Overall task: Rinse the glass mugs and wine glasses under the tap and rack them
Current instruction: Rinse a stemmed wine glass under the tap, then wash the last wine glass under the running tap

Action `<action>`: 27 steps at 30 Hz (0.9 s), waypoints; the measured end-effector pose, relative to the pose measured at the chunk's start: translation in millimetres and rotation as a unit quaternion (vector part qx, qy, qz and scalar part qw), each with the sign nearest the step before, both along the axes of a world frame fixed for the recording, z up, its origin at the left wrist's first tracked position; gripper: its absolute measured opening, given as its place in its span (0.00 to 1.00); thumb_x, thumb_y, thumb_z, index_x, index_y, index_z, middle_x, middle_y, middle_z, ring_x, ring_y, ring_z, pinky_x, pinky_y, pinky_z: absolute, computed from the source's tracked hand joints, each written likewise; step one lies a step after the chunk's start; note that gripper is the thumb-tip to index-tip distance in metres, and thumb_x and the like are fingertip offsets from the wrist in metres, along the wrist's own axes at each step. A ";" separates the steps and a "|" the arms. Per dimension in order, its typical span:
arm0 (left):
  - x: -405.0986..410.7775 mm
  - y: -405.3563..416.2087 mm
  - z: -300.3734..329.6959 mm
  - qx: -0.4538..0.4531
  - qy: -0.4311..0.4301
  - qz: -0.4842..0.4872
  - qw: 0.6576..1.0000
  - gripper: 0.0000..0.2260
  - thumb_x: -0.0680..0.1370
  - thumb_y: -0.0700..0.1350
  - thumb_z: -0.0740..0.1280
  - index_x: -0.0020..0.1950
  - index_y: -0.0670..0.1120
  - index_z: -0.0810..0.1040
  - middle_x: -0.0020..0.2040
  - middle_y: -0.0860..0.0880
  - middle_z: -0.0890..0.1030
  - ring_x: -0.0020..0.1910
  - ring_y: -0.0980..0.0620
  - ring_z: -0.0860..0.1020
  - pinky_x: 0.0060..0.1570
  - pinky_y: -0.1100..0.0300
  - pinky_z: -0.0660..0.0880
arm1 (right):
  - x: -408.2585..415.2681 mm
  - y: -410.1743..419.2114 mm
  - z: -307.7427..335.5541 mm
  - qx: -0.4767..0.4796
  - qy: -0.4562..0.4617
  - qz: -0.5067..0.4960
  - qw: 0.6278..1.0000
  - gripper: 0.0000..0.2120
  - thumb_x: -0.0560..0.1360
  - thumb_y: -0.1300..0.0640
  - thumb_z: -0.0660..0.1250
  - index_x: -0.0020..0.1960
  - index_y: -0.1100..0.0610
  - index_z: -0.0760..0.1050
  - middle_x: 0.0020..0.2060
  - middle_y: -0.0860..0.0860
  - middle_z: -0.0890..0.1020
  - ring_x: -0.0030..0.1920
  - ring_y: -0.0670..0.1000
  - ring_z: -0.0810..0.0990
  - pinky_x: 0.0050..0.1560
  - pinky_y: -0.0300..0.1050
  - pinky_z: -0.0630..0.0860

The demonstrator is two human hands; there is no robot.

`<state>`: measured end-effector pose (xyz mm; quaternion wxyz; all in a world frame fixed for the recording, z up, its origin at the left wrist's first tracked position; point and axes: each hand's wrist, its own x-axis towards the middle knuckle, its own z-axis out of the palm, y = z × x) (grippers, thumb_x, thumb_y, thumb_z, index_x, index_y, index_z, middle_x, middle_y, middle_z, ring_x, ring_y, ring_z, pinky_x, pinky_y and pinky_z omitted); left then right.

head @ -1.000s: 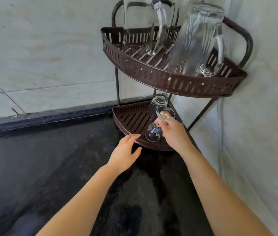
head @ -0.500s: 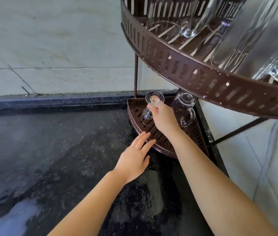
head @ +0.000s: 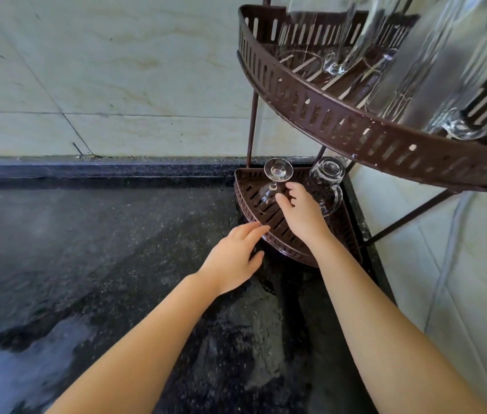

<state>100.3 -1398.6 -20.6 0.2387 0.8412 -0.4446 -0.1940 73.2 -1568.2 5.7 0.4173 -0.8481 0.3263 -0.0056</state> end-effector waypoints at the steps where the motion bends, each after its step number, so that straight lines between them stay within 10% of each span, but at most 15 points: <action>1: -1.4 9.5 9.8 -0.013 0.015 0.018 1.000 0.24 0.81 0.47 0.59 0.76 0.51 0.58 0.74 0.51 0.63 0.72 0.50 0.62 0.66 0.57 0.65 | -10.0 5.8 5.8 0.007 -0.006 -0.003 1.000 0.23 0.80 0.48 0.58 0.72 0.55 0.63 0.69 0.55 0.70 0.66 0.53 0.71 0.62 0.46 0.68; 9: -54.0 137.9 53.6 -0.116 0.141 0.231 0.956 0.18 0.79 0.43 0.63 0.68 0.54 0.69 0.52 0.57 0.77 0.49 0.60 0.77 0.53 0.70 0.72 | -77.6 114.2 24.3 0.086 0.012 0.131 0.988 0.17 0.79 0.45 0.57 0.65 0.49 0.70 0.57 0.50 0.79 0.57 0.50 0.79 0.62 0.48 0.73; 20: -191.1 352.8 17.9 -0.138 0.191 0.526 0.817 0.14 0.79 0.44 0.64 0.62 0.56 0.70 0.48 0.53 0.81 0.46 0.53 0.81 0.53 0.55 0.77 | -116.5 329.5 12.3 0.105 0.094 0.427 0.893 0.16 0.80 0.46 0.55 0.66 0.48 0.69 0.55 0.48 0.80 0.53 0.49 0.79 0.57 0.44 0.74; 27: -296.6 495.5 16.1 -0.137 0.169 0.639 0.738 0.12 0.79 0.46 0.63 0.59 0.60 0.69 0.46 0.56 0.79 0.46 0.58 0.80 0.41 0.72 0.72 | -164.4 493.9 6.5 0.082 0.118 0.554 0.820 0.14 0.81 0.48 0.56 0.63 0.50 0.71 0.55 0.50 0.81 0.53 0.49 0.80 0.56 0.44 0.75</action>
